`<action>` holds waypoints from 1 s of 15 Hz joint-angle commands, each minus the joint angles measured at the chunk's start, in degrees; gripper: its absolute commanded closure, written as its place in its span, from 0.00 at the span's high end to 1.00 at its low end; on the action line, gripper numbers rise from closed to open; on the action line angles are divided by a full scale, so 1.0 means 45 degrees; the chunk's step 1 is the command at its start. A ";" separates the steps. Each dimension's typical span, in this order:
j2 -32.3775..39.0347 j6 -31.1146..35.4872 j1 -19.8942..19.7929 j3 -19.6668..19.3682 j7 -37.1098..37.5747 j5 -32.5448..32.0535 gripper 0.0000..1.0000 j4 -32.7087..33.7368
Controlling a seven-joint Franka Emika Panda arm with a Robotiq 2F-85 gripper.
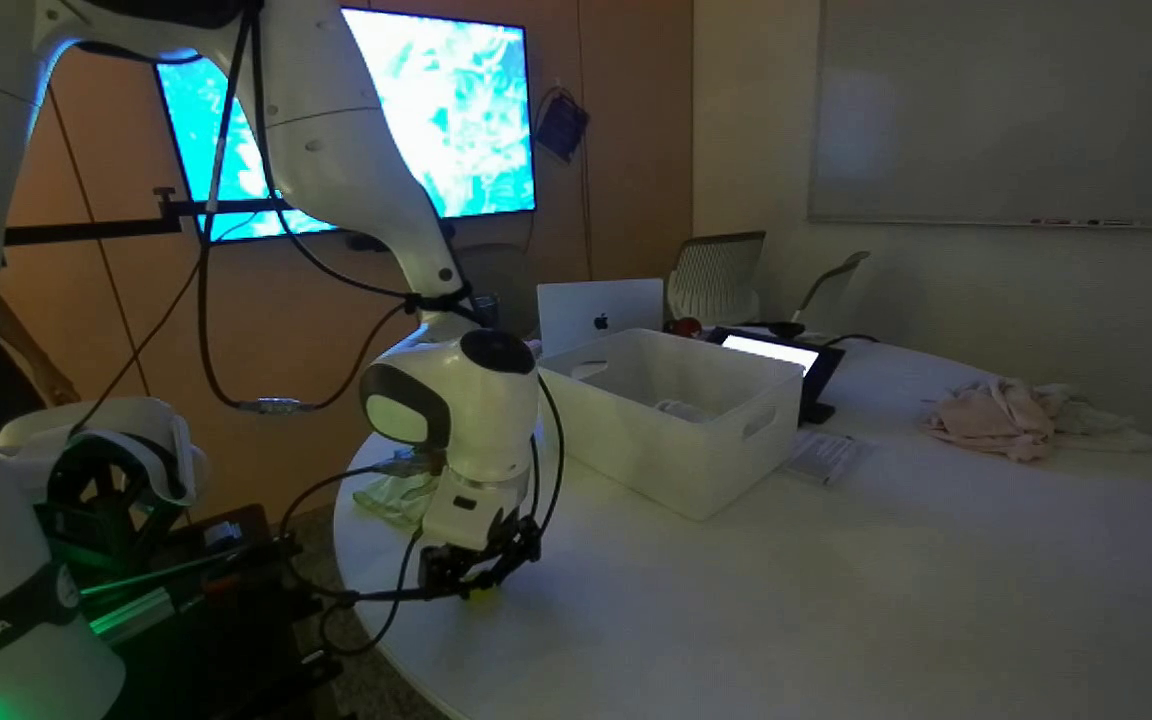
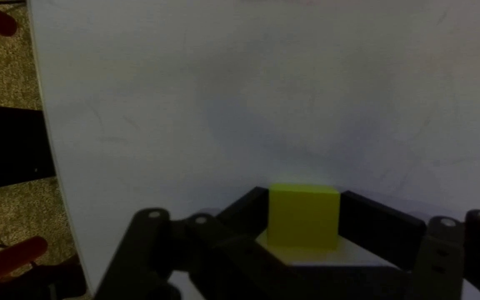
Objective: Put the cloths in the box, then put the marker and the yellow object in the cup
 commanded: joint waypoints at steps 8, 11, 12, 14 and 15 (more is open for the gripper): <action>-0.0437 -0.0120 0.1135 -0.1282 0.2384 -0.2919 0.22 -0.0424; -0.1152 -0.0437 0.2029 -0.2302 0.4352 -0.5374 0.22 -0.0721; -0.1451 -0.0719 0.2450 -0.2722 0.5270 -0.6499 0.22 -0.0725; -0.2059 -0.1550 0.3194 -0.3492 0.6943 -0.8722 0.22 -0.0560; -0.2357 -0.2023 0.3418 -0.3701 0.7748 -0.9821 0.22 -0.0381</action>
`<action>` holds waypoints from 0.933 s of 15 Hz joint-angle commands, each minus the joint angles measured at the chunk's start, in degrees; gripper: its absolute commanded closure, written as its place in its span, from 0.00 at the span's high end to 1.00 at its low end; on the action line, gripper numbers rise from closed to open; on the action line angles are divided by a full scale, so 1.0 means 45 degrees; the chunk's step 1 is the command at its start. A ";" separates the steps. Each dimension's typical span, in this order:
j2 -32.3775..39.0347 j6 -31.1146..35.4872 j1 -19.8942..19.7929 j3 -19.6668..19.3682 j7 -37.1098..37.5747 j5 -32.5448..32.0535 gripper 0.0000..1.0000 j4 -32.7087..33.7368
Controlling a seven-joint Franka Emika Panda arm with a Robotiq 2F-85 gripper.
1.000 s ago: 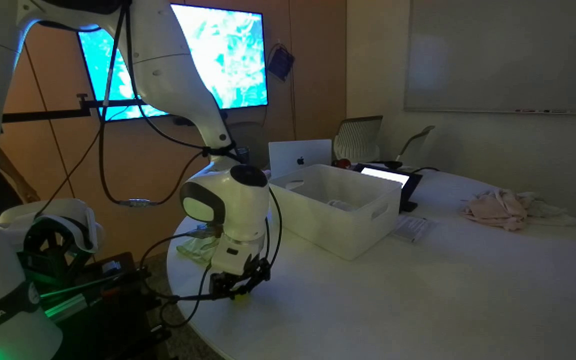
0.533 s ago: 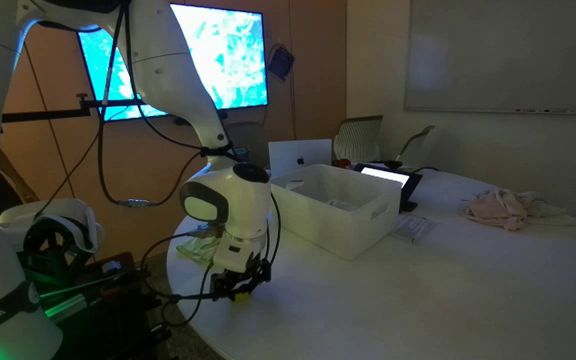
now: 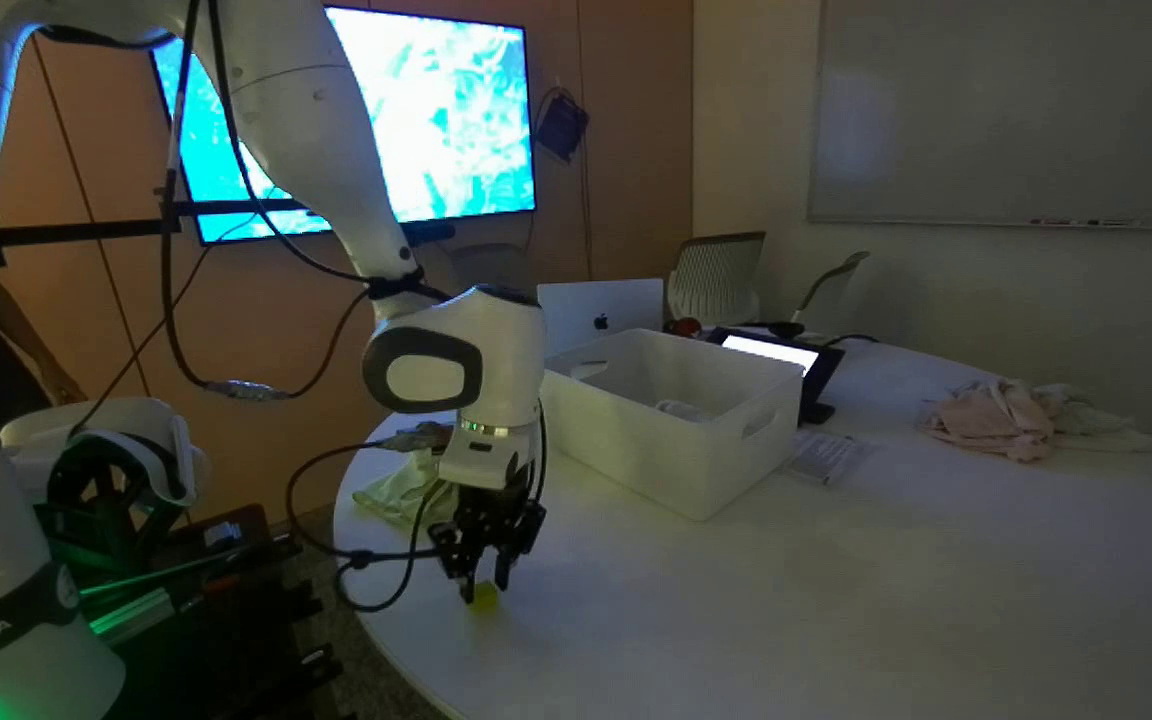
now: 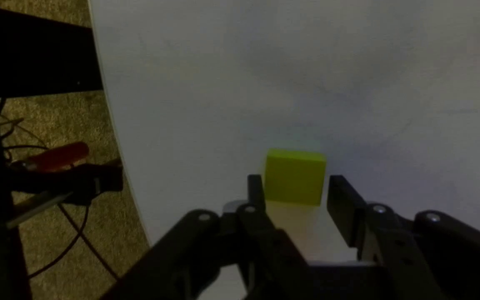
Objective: Put the cloths in the box, then put the marker and the yellow object in the cup
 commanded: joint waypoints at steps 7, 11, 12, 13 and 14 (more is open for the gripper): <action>-0.2324 -0.3435 -0.0301 0.0782 0.3350 -0.4594 0.22 0.0987; -0.1993 -0.2971 -0.1125 0.1670 0.2681 -0.3779 0.66 0.0926; -0.1903 -0.2890 -0.1279 0.1824 0.2565 -0.3588 0.67 0.0893; -0.1794 -0.2789 -0.1430 0.1976 0.2359 -0.3351 0.72 0.0853; -0.1632 -0.2699 -0.1558 0.2106 0.2162 -0.3086 0.79 0.0837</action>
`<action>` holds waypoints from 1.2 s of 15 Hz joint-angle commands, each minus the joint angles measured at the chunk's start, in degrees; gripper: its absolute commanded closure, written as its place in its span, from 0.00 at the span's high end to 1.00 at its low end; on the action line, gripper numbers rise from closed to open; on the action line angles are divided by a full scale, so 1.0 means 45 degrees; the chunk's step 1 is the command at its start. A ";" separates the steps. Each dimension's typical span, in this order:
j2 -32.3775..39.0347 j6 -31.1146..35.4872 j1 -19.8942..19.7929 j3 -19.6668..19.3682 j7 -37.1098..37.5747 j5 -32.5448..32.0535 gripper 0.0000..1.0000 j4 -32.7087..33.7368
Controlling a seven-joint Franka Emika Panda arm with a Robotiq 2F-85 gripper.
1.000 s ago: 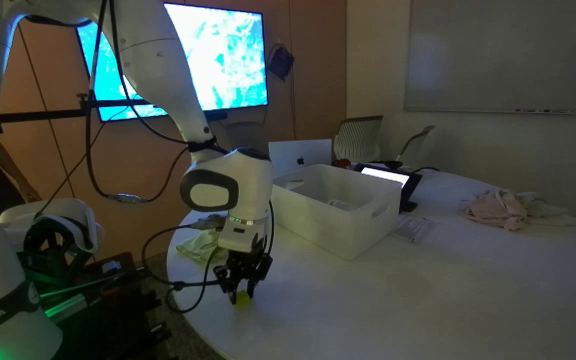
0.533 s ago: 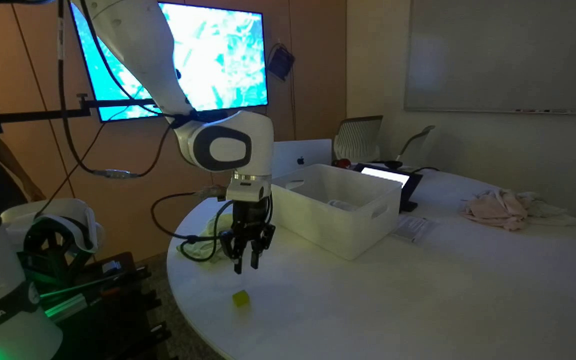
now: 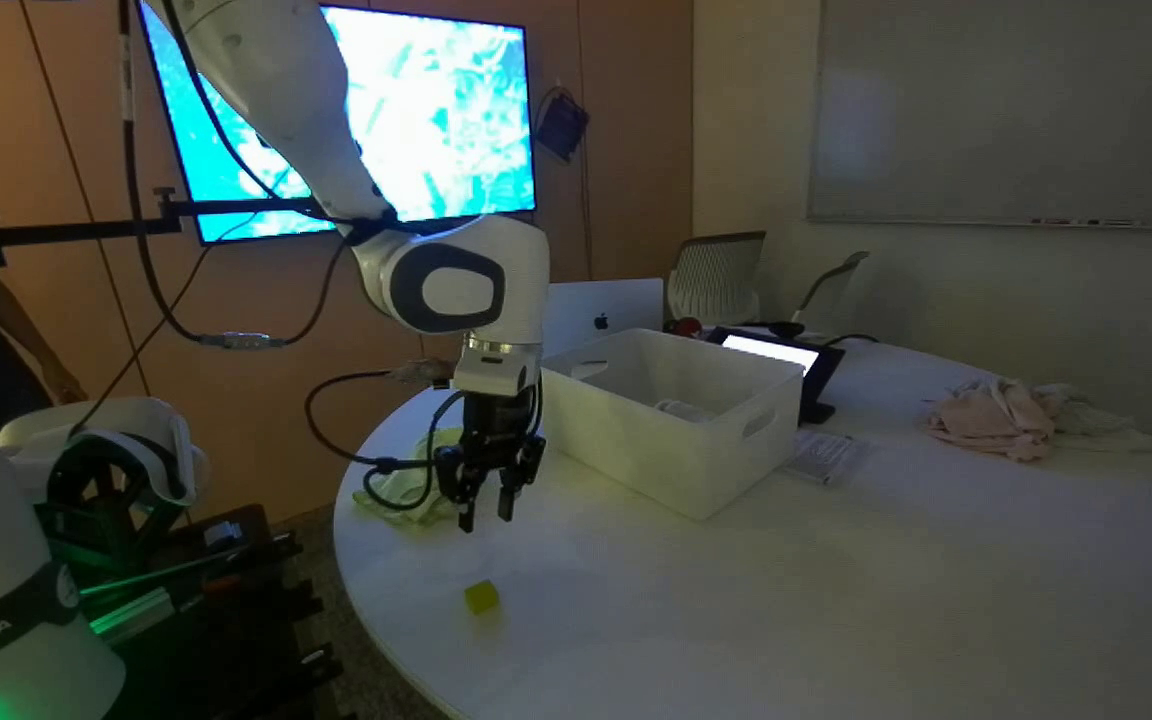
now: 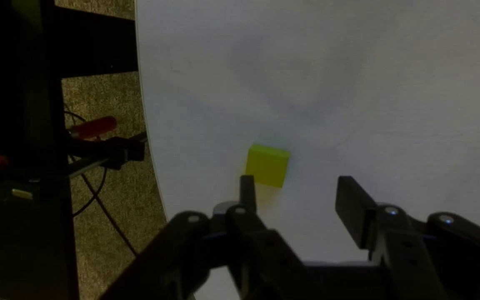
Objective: Put the cloths in the box, then put the marker and the yellow object in the cup
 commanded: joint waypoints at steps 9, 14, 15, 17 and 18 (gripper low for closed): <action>0.2005 0.1482 -0.1236 0.1276 -0.2683 0.3172 1.00 0.0072; 0.2582 0.1975 -0.1479 0.1441 -0.3670 0.4346 1.00 -0.0012; 0.2581 0.2029 -0.1486 0.1385 -0.3739 0.4448 1.00 -0.0096; 0.2601 0.2114 -0.1523 0.1315 -0.3868 0.4620 1.00 -0.0204; 0.2605 0.2149 -0.1545 0.1296 -0.3915 0.4685 1.00 -0.0240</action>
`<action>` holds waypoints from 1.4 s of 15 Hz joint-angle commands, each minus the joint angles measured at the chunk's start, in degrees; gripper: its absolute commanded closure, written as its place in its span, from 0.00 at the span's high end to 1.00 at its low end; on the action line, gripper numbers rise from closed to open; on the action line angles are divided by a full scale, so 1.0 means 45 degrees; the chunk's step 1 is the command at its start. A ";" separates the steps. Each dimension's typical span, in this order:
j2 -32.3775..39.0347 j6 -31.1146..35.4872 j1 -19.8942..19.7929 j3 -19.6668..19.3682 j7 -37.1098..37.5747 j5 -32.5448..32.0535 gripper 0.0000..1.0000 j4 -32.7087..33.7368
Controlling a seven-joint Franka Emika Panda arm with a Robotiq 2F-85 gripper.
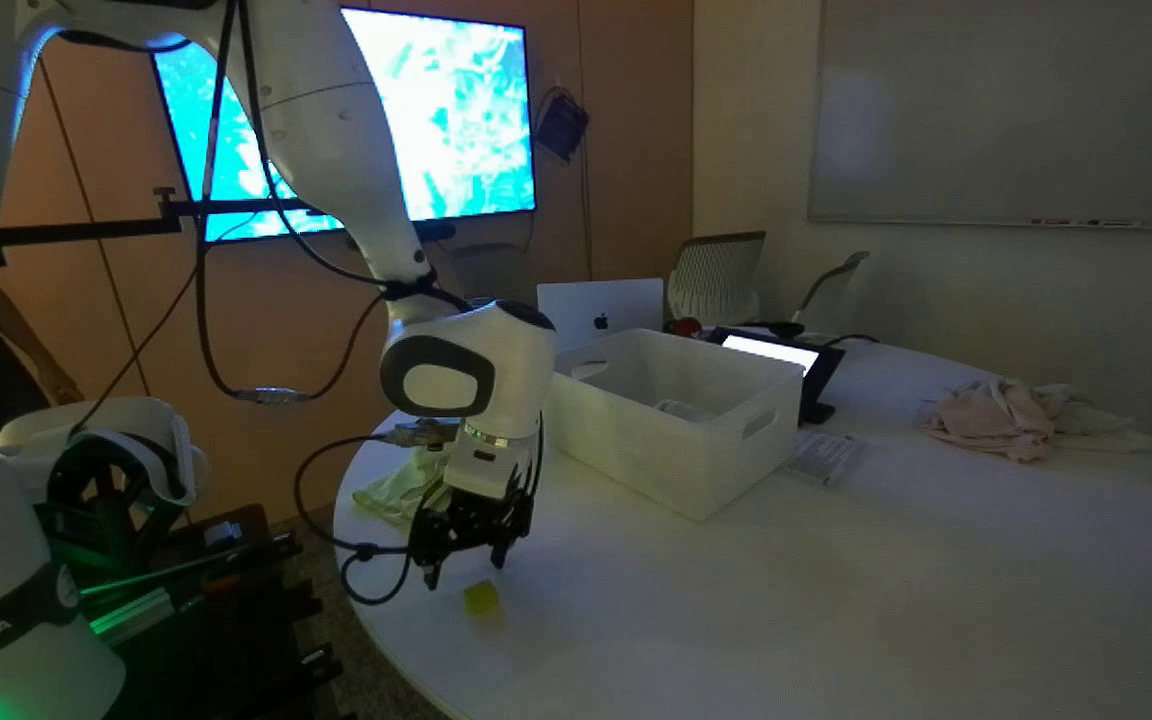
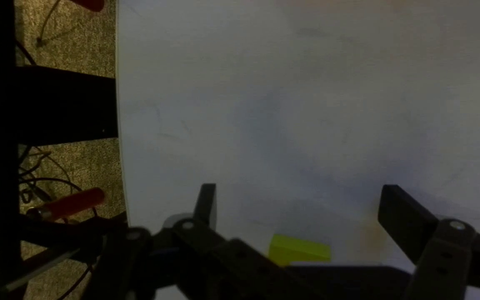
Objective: Put the cloths in the box, then put the marker and the yellow object in the cup
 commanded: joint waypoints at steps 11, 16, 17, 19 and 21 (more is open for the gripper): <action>0.0369 0.0915 -0.0639 0.0012 -0.1004 0.1116 1.00 -0.0139; 0.0570 0.1378 -0.0974 0.0041 -0.1593 0.1728 1.00 -0.0233; 0.0630 0.1459 -0.1050 0.0034 -0.1737 0.1842 1.00 -0.0245; 0.0722 0.1629 -0.1182 0.0018 -0.1973 0.2026 1.00 -0.0255; 0.0837 0.1786 -0.1298 -0.0001 -0.2179 0.2125 1.00 -0.0228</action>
